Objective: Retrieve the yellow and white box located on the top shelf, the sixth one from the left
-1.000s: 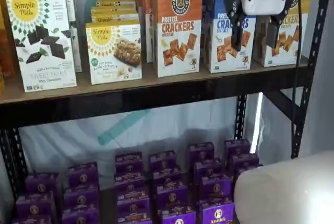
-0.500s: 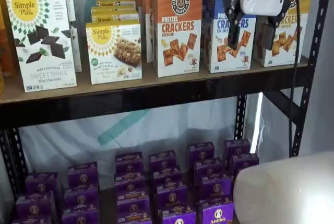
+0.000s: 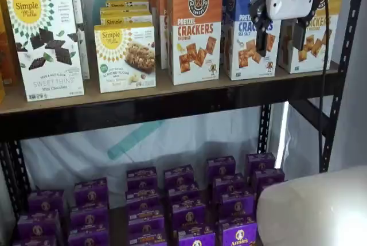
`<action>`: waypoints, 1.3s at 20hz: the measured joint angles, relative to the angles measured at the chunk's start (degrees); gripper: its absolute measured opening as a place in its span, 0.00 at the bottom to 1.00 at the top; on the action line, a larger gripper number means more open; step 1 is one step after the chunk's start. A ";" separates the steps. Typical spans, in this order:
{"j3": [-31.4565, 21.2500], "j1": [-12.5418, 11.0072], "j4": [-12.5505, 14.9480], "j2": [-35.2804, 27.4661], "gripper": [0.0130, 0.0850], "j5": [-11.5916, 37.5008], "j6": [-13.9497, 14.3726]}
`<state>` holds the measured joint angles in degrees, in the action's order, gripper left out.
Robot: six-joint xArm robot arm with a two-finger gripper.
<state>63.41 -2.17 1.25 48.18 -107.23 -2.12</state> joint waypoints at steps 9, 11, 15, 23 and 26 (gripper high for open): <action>-0.29 -13.32 -0.20 -2.63 1.00 9.23 -12.60; 0.46 -16.65 -0.67 -3.80 1.00 11.32 -15.69; 2.75 -22.31 -1.52 -6.70 1.00 14.48 -20.92; 7.58 -29.65 -4.72 -11.73 1.00 17.03 -27.65; 9.29 -31.50 -6.14 -13.24 1.00 16.73 -29.38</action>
<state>72.70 -33.67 -4.90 34.94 -90.50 -31.50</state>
